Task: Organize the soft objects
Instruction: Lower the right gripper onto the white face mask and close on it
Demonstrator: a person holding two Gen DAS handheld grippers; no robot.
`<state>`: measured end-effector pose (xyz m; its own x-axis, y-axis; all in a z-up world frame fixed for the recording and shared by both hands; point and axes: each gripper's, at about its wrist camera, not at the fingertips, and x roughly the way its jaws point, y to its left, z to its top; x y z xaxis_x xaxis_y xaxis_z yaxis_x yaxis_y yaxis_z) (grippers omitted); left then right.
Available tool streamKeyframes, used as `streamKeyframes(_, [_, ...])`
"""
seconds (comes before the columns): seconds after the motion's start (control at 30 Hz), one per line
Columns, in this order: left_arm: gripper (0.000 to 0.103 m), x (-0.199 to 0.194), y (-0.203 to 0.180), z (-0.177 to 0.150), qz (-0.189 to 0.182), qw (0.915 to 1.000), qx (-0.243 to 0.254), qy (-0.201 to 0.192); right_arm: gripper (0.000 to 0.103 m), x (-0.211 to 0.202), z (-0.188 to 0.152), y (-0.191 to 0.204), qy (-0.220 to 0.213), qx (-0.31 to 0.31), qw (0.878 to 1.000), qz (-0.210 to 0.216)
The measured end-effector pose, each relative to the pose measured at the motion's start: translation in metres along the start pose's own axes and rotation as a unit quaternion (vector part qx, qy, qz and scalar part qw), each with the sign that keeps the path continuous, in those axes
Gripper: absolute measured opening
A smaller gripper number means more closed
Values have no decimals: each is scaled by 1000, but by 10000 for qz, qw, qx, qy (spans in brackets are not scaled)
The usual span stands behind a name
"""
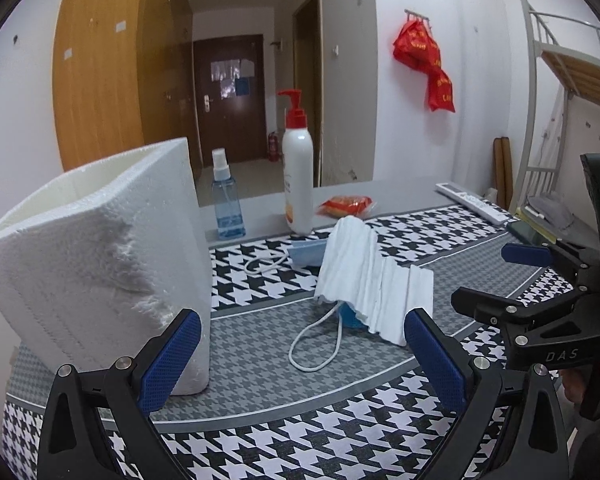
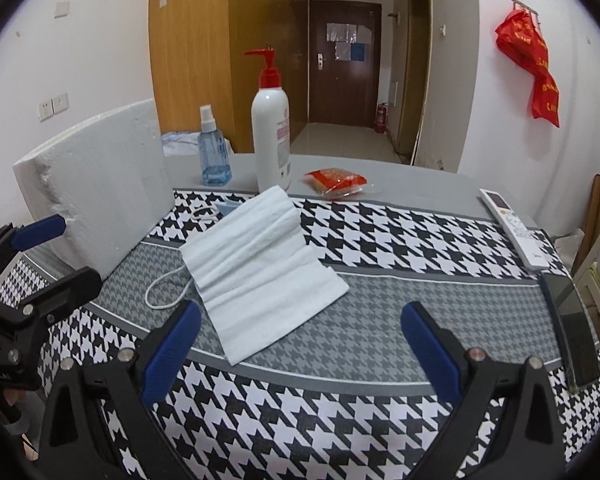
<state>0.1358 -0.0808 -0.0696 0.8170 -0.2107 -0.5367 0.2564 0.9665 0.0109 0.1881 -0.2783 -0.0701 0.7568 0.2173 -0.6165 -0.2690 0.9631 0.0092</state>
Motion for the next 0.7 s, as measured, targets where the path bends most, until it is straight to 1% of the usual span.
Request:
streamKeyframes(0.1, [102, 6, 1, 1, -31, 9999, 26, 140, 101, 6, 3, 0, 86, -34, 10000, 6])
streamKeyframes(0.23, [102, 10, 0, 3, -18, 9998, 142, 170, 102, 17, 8, 1, 230, -66, 9997, -61])
streamKeyframes(0.33, [102, 15, 3, 2, -75, 9996, 99, 271, 101, 25, 12, 1, 329, -56, 9994, 1])
streamKeyframes(0.5, [102, 19, 4, 4, -186, 9993, 84, 311, 101, 39, 14, 6, 496, -168, 9985, 134])
streamKeyframes(0.7, [102, 28, 2, 1, -268, 9982, 121, 516, 101, 57, 15, 10, 768, -239, 9964, 254])
